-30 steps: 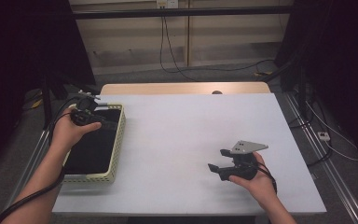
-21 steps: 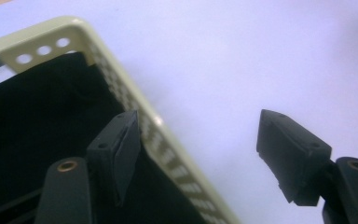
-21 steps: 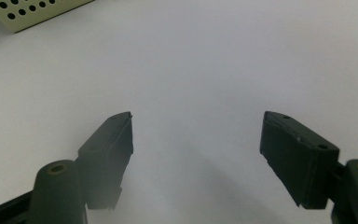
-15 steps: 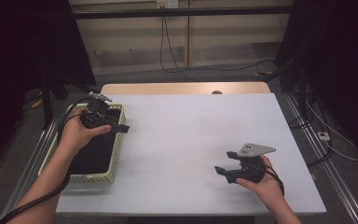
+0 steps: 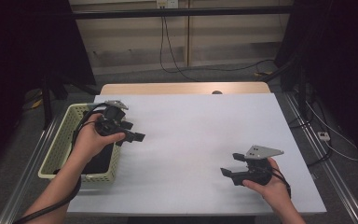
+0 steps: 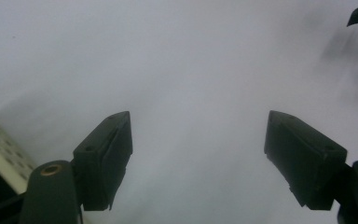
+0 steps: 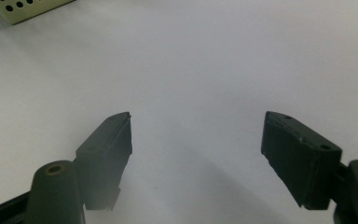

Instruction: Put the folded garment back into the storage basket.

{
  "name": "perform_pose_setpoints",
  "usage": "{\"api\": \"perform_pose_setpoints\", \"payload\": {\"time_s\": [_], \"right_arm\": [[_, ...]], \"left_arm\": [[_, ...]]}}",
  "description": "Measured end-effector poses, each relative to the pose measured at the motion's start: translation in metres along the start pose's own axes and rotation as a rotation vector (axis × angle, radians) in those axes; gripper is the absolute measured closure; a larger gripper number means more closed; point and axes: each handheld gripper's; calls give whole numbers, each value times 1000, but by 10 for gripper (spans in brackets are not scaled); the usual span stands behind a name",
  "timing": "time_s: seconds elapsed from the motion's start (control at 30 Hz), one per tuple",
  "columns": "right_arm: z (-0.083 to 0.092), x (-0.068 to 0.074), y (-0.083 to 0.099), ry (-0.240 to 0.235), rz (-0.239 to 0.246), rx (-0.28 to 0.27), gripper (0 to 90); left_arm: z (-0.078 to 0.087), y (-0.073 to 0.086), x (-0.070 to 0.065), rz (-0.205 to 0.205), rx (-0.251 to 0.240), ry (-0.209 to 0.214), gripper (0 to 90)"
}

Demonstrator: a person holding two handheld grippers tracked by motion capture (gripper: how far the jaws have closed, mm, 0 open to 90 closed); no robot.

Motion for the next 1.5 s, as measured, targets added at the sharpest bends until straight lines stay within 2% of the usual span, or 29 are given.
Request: {"api": "perform_pose_setpoints", "payload": {"time_s": [0.23, 0.47, 0.8, 1.1, 1.43, 1.5], "right_arm": [[-1, -3, 6, 5, -7, 19, 250], [1, -4, 7, -2, -8, 14, 245], [2, -4, 8, -10, -12, 8, 242], [5, -5, 9, -6, -15, 6, 241], [5, -4, 11, -2, -17, 6, 240], [5, -4, 11, 1, -15, 6, 239]], "left_arm": [[-6, 7, -19, -21, -16, 34, 237], [-11, 19, -36, -49, -27, 66, 231], [-17, 40, -46, -56, -20, 79, 214], [-18, 57, -53, -63, -38, 86, 212], [-18, 69, -54, -47, -42, 106, 210], [-17, 72, -54, -49, -44, 98, 209]]}}
Point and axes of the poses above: each handheld gripper's, and its own axes: z roughly backward along the jaws, y roughly out of its underside, x roughly to its left, and after that the axes turned 15 degrees about -y, right-handed
